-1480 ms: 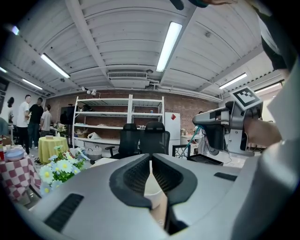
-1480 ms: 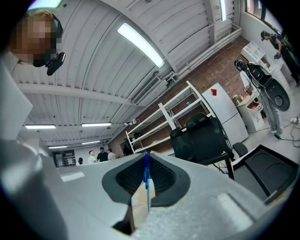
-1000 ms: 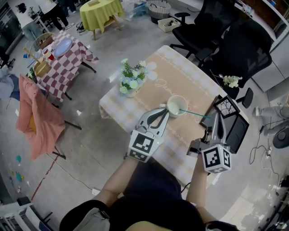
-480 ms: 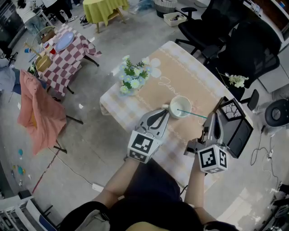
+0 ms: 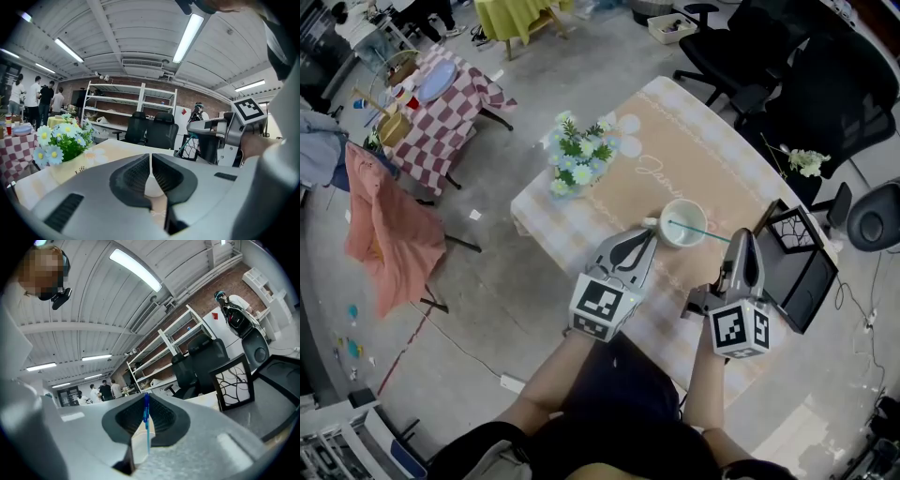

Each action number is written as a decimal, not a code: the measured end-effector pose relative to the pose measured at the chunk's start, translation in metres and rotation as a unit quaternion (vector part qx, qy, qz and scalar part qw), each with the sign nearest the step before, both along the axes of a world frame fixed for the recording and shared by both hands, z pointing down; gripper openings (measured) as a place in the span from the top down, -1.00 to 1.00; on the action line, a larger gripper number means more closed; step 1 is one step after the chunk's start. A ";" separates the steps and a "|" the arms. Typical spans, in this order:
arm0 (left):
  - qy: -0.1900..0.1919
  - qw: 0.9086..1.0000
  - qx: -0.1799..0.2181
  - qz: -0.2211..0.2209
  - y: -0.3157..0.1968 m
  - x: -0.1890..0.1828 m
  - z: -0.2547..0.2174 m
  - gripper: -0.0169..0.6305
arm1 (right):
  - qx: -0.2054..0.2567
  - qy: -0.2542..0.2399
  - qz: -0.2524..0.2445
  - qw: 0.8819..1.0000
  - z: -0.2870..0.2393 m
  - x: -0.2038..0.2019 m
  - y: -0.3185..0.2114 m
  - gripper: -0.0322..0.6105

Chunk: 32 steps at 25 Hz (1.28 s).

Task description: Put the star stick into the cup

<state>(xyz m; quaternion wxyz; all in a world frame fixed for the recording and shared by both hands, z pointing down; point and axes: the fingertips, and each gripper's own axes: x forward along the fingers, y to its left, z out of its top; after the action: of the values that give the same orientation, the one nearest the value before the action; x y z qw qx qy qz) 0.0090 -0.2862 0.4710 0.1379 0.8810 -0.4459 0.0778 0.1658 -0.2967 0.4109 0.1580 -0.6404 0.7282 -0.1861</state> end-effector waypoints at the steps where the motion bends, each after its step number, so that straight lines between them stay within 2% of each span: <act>1: 0.000 1.000 -0.001 -0.001 -0.001 -0.001 0.001 0.88 | 0.000 0.000 0.000 1.000 0.001 -0.001 -0.001 0.85; 32: -0.028 0.999 -0.030 0.009 0.013 -0.003 0.026 0.88 | 0.001 -0.007 0.023 1.000 0.030 0.012 0.023 0.84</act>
<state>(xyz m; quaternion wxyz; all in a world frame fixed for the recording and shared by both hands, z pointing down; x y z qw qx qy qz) 0.0063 -0.2728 0.4965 0.1509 0.8781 -0.4386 0.1170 0.1775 -0.2737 0.4404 0.1682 -0.6555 0.7124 -0.1858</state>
